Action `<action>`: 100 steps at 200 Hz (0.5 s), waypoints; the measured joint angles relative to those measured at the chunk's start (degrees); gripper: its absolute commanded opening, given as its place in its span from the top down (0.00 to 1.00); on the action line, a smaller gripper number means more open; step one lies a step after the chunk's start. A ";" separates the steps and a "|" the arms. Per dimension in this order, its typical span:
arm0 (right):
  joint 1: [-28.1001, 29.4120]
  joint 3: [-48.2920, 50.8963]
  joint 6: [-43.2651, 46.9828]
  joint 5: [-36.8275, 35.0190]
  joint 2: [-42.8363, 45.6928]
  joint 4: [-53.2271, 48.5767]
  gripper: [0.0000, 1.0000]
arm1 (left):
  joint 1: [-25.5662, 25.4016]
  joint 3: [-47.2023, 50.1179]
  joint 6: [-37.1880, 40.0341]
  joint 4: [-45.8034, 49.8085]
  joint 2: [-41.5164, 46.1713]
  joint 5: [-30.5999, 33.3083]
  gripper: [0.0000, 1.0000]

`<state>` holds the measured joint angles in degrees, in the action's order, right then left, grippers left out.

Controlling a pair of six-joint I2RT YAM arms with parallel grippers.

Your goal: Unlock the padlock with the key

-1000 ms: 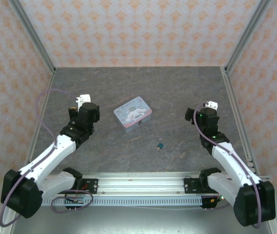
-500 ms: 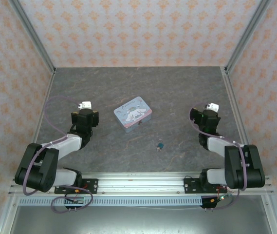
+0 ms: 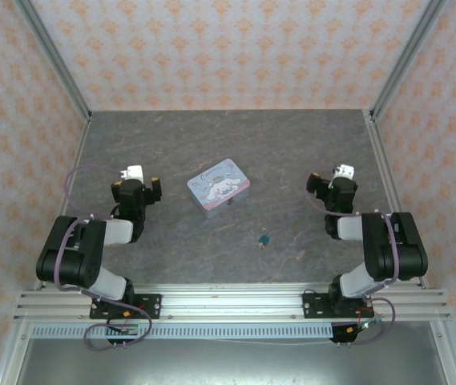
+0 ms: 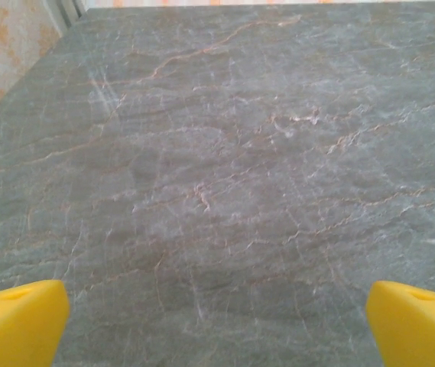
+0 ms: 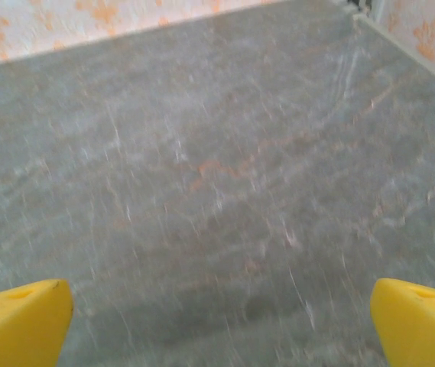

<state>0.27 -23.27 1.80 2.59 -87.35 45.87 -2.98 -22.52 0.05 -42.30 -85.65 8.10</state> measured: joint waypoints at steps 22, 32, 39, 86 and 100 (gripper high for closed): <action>0.00 -0.52 0.00 0.00 0.00 -0.22 0.01 | 0.00 -0.42 -0.04 -0.07 0.00 -0.04 0.00; 0.00 -0.52 0.02 -0.02 0.00 -0.61 0.01 | 0.00 -0.42 -0.04 -0.07 0.00 -0.04 0.00; 0.00 -0.52 0.00 -0.02 0.00 -0.85 0.01 | 0.00 -0.42 -0.04 -0.07 0.00 -0.04 0.00; 0.00 -0.52 0.02 -0.02 0.00 -1.36 0.01 | 0.00 -0.42 -0.04 -0.04 0.00 -0.04 0.00; 0.00 -0.52 0.02 -0.02 0.00 -1.38 0.01 | 0.00 -0.42 -0.04 -0.04 0.00 -0.04 0.00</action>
<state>0.27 -23.79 1.83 2.57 -87.35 44.49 -2.98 -22.94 0.01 -42.35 -85.65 8.05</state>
